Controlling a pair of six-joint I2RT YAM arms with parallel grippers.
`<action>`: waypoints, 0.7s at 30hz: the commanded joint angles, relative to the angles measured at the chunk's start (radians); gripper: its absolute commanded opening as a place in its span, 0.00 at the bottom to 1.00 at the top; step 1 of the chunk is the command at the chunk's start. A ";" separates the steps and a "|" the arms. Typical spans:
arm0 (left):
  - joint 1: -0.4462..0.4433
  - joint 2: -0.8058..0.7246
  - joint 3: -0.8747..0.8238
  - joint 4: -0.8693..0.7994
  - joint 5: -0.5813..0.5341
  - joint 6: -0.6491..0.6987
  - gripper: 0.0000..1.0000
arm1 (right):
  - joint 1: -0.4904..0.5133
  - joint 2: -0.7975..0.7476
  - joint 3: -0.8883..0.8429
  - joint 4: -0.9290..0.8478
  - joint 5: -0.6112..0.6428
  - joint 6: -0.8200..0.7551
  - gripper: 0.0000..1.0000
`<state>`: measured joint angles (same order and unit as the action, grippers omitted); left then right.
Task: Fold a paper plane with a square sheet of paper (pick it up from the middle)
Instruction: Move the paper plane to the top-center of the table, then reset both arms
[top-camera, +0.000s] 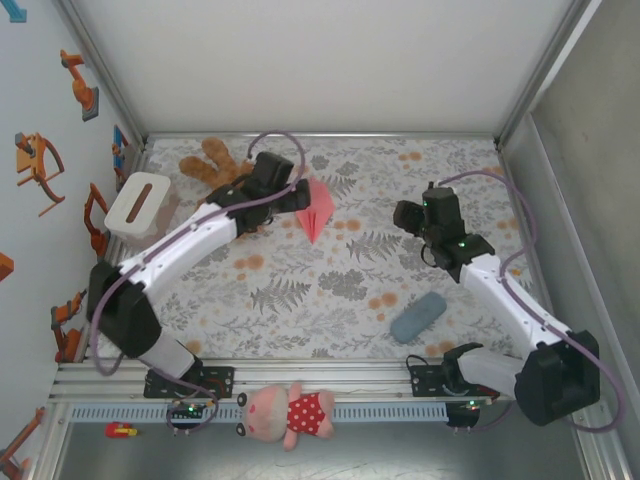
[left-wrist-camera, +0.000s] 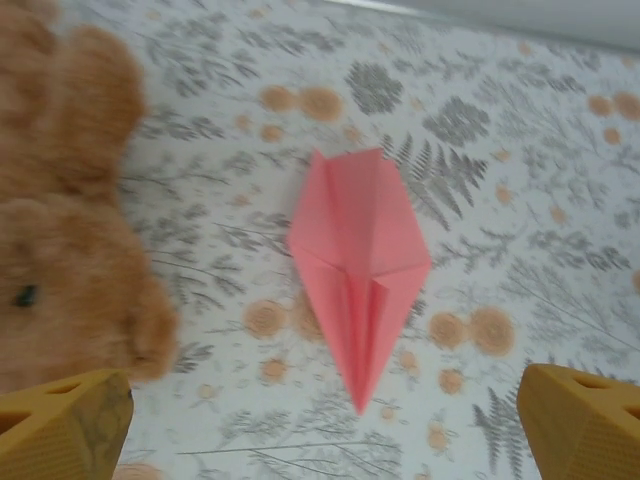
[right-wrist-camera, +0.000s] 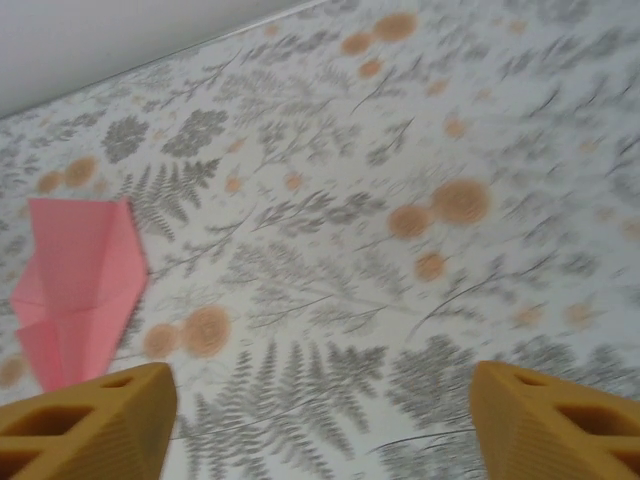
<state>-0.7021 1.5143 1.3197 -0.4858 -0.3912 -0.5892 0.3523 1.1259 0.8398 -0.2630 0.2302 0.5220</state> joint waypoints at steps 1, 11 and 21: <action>0.025 -0.116 -0.142 0.048 -0.180 0.029 0.96 | -0.013 -0.059 0.014 -0.048 0.208 -0.088 0.90; 0.158 -0.499 -0.573 0.155 -0.406 0.053 0.96 | -0.073 -0.156 -0.115 0.007 0.572 -0.141 0.93; 0.337 -0.716 -0.908 0.482 -0.390 0.222 0.96 | -0.184 -0.158 -0.340 0.305 0.502 -0.315 0.93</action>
<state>-0.4076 0.8196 0.4541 -0.1509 -0.7895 -0.4484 0.1898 0.9485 0.5304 -0.0841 0.7185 0.2787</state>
